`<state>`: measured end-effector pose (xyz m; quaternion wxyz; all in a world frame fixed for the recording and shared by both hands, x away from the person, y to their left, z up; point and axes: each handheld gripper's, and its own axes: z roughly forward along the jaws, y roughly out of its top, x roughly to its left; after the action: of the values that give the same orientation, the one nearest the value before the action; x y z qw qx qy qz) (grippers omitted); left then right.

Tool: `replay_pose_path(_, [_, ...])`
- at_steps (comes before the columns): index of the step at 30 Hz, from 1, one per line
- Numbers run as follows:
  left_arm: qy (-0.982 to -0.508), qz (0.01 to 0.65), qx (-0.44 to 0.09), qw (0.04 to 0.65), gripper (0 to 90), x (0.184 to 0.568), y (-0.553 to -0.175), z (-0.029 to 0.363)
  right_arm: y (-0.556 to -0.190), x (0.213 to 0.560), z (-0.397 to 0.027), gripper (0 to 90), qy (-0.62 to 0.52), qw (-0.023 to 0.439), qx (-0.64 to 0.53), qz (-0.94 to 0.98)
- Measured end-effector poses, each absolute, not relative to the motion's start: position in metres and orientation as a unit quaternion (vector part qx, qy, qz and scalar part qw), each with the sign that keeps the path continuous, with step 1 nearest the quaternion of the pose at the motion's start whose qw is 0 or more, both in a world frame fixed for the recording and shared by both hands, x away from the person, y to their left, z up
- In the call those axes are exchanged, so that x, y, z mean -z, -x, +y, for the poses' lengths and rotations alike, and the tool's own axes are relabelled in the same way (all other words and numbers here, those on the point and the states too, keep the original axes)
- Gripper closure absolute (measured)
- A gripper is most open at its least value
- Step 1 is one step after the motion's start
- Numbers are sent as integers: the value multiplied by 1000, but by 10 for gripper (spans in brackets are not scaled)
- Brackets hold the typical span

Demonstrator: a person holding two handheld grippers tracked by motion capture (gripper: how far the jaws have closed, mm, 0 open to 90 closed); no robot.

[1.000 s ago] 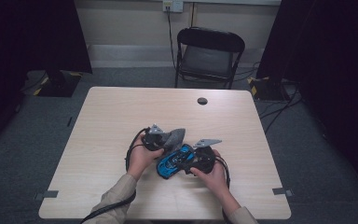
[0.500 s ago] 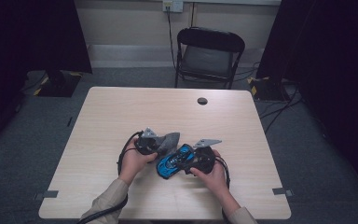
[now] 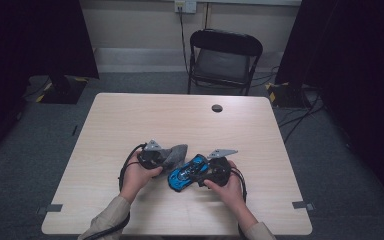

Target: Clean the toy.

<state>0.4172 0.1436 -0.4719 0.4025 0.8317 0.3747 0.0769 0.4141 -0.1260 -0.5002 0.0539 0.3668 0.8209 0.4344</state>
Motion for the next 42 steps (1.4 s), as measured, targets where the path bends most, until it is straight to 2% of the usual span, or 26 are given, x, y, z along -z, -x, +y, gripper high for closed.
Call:
replay_pose_path(30, [-830, 381, -71, 401, 709, 471, -392, 173, -414, 500, -125, 72, -366, 55, -433, 822])
replay_pose_path(37, [-827, 388, -88, 398, 709, 463, -395, 177, -414, 500, -125, 71, -366, 55, -433, 822])
replay_pose_path(42, [-816, 393, -111, 410, 706, 453, -410, 166, -413, 500, -126, 72, -368, 55, -435, 820])
